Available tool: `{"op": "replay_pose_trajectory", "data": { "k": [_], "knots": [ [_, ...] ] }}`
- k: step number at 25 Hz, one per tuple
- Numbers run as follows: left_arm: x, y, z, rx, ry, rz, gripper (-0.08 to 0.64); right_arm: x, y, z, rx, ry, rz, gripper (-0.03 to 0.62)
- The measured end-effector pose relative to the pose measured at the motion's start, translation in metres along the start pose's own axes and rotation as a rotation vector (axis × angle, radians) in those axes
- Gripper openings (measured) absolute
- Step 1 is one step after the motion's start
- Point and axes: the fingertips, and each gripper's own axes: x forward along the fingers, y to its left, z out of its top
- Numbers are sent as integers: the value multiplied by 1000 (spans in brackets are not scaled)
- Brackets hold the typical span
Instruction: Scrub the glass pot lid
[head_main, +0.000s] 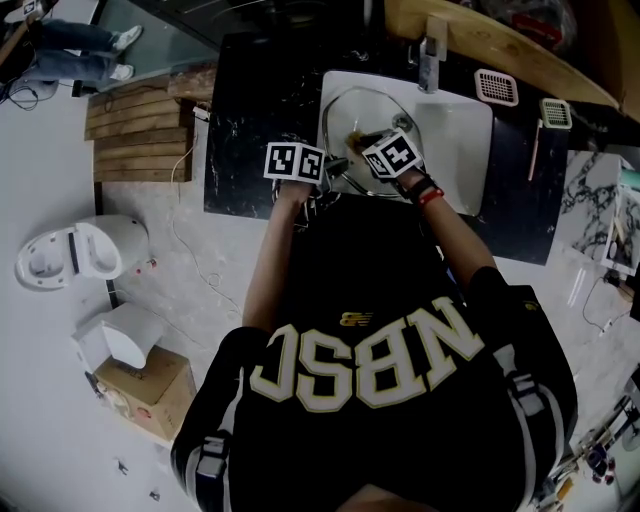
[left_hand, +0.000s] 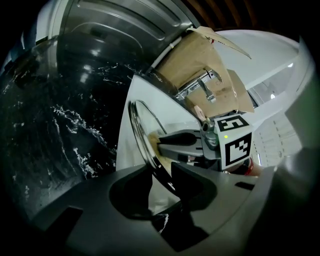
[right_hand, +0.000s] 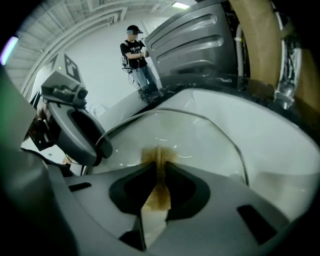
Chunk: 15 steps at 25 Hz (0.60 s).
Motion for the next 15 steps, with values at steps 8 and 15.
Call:
{"op": "replay_pose_trajectory", "data": {
  "k": [8, 15],
  "knots": [
    [0, 0, -1, -3, -5, 0, 132, 22, -57, 21, 62, -60, -131, 72],
    [0, 0, 0, -32, -16, -7, 130, 17, -118, -16, 31, 25, -291, 71]
  ]
}}
